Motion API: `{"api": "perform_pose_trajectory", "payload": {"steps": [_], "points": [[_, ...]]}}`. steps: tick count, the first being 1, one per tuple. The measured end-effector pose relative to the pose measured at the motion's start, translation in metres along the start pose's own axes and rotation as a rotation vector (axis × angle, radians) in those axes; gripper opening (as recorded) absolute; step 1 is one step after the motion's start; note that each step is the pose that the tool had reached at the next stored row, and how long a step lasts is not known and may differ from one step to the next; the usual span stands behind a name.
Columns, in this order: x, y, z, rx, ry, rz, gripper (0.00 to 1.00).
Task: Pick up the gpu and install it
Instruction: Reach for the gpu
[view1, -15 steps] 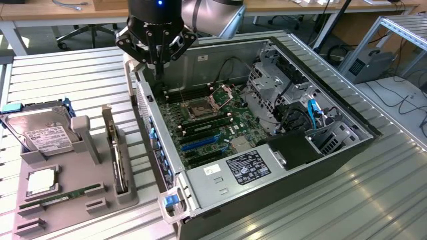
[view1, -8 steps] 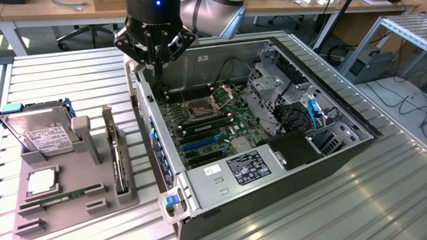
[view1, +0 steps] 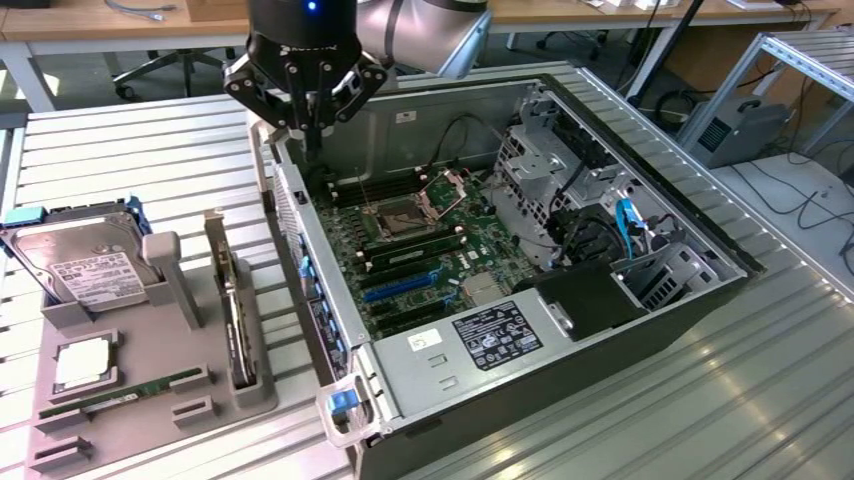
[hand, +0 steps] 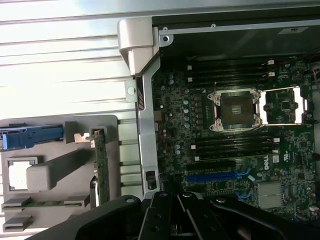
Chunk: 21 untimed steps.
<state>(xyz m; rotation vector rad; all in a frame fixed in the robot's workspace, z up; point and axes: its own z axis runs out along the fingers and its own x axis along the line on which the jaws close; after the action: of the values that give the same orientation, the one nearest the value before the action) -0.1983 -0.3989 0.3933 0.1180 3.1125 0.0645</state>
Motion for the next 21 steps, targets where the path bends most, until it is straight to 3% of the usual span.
{"api": "perform_pose_trajectory", "payload": {"steps": [21], "points": [[0.011, -0.0009, -0.0003, 0.0009, -0.0001, 0.000, 0.11]]}}
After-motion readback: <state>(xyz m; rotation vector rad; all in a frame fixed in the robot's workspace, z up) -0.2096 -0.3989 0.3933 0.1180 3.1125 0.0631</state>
